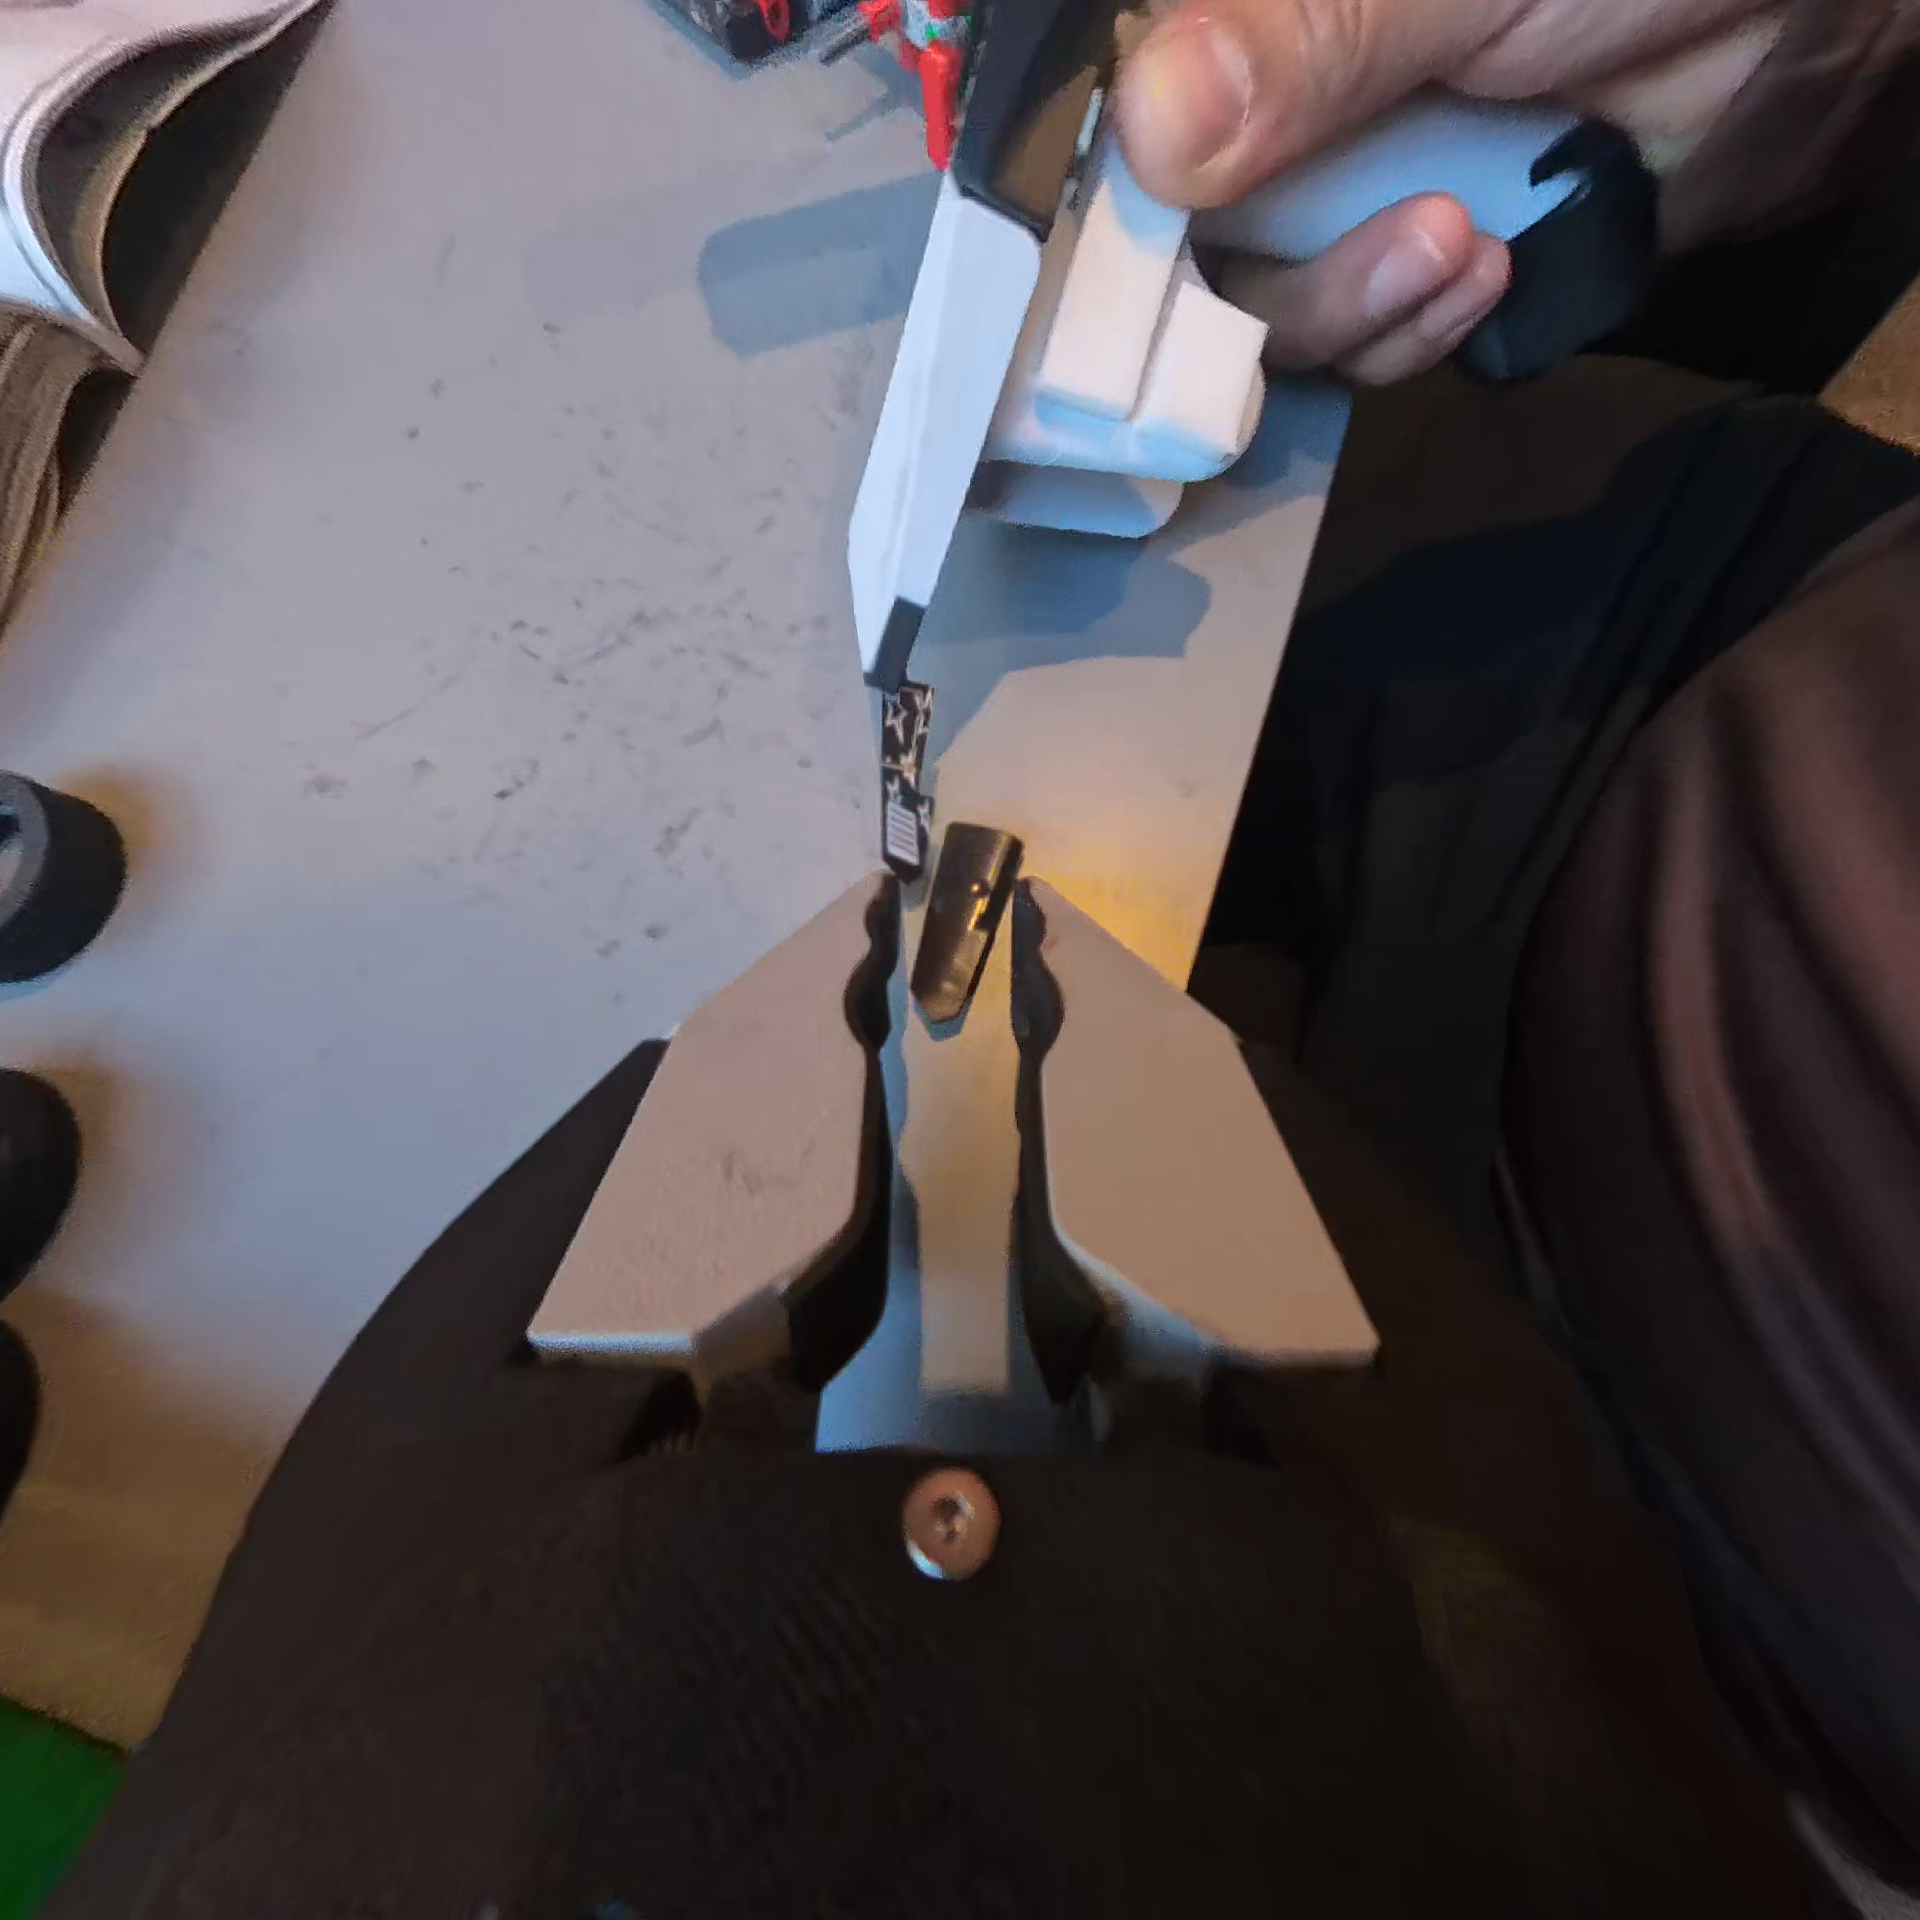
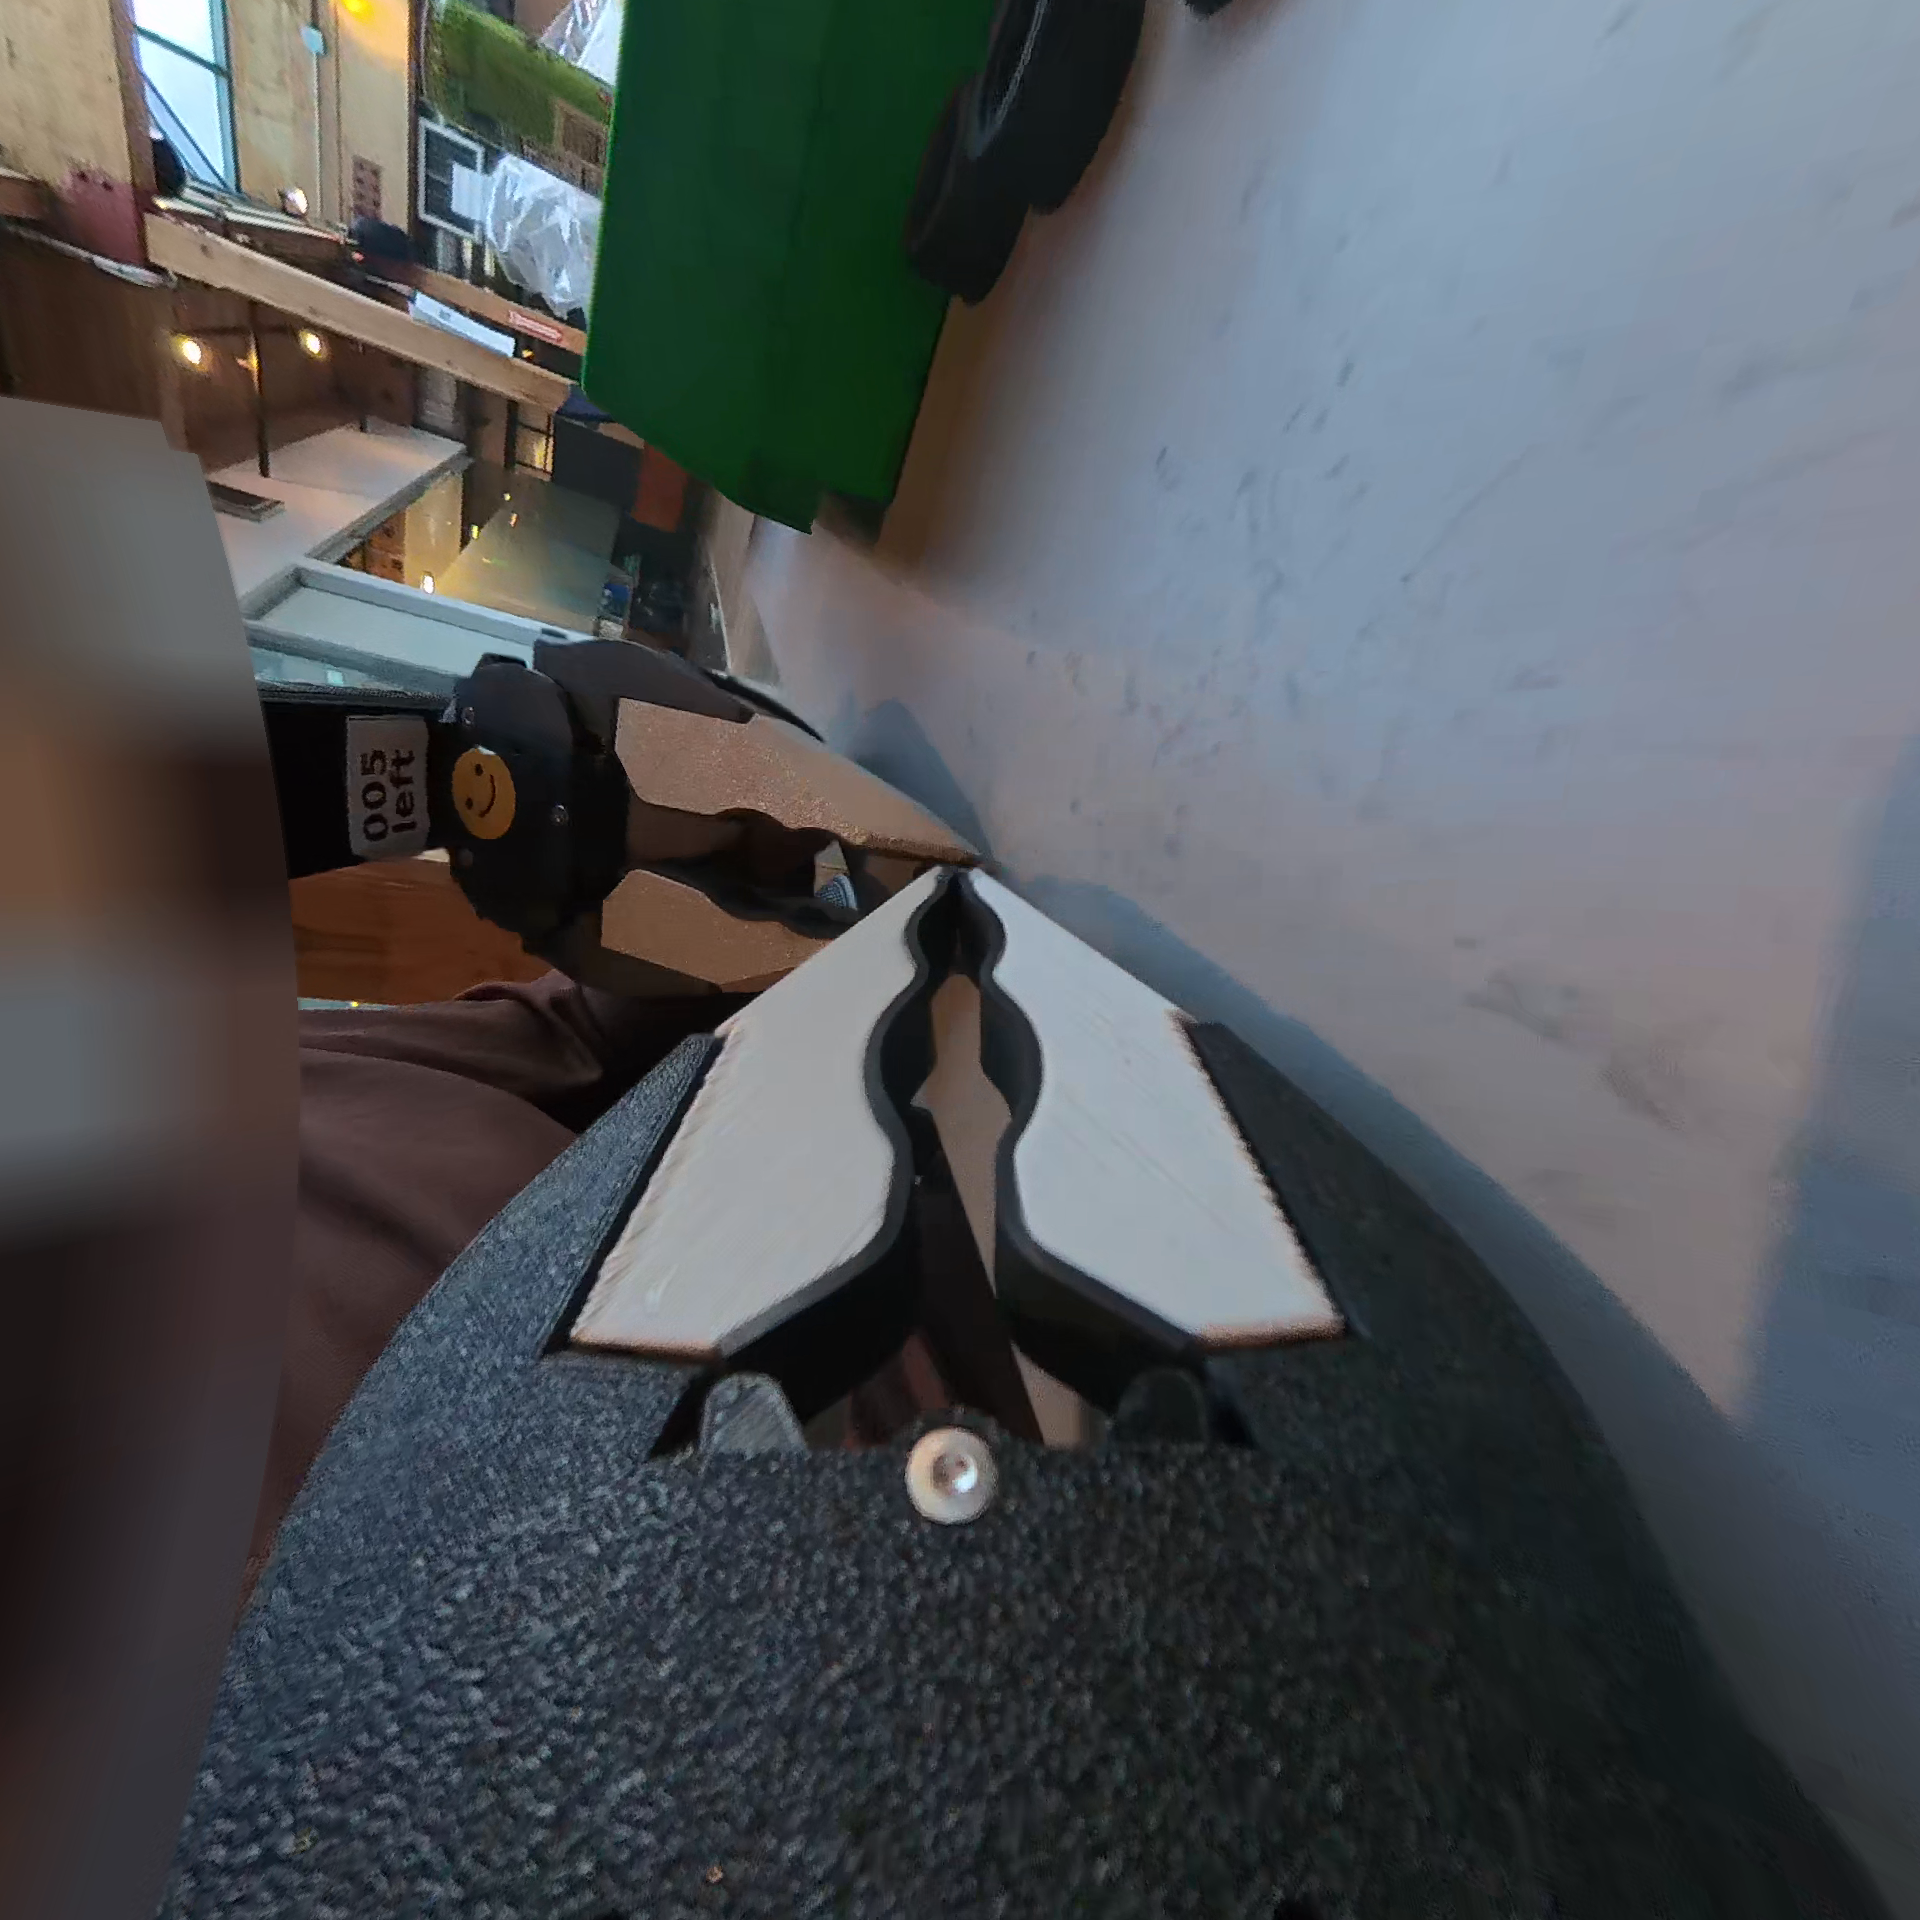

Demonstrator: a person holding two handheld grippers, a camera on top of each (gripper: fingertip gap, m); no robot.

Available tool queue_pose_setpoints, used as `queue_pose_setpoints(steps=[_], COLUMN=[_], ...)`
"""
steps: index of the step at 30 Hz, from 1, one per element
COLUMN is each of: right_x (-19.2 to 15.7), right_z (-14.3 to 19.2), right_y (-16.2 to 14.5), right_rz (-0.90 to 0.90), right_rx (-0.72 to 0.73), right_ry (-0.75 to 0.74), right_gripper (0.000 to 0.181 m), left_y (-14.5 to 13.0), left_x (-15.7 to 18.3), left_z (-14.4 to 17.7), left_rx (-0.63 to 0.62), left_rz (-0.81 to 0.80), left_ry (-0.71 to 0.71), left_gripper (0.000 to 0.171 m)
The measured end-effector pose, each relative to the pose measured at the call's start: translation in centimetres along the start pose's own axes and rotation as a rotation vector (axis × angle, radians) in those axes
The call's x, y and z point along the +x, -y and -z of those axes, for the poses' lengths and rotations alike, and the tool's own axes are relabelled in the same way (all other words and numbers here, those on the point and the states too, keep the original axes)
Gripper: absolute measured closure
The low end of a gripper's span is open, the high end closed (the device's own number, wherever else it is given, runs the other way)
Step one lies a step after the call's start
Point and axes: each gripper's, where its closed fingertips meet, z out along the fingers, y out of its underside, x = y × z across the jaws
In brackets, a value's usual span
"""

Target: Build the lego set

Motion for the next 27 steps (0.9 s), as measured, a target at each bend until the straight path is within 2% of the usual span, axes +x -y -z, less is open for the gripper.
queue_pose_setpoints(steps=[7,14,21,24,27], right_x=[0.1,-1.1,-1.0,-1.0,-1.2], right_z=[0.9,0.0,-0.7,-0.9,-1.2], right_y=[0.0,-0.8,-1.6,-1.5,-1.7], right_rz=[0.001,0.002,-0.035,-0.055,-0.059], right_rx=[0.012,-0.043,-0.19,-0.224,-0.249], right_ry=[0.015,0.076,0.124,0.149,0.162], right_gripper=[0.181,0.181,0.181,0.181,0.181], left_y=[-0.5,-1.0,-1.2,-1.6,-1.4], left_x=[1.6,1.4,2.1,2.0,2.5], left_z=[0.6,1.3,1.6,1.7,1.8], left_rx=[0.047,0.038,0.072,0.078,0.11], left_rz=[0.13,0.165,0.02,-0.071,-0.115], left_ry=[0.009,0.019,0.044,0.088,0.065], left_gripper=[0.145,0.136,0.13,0.128,0.124])
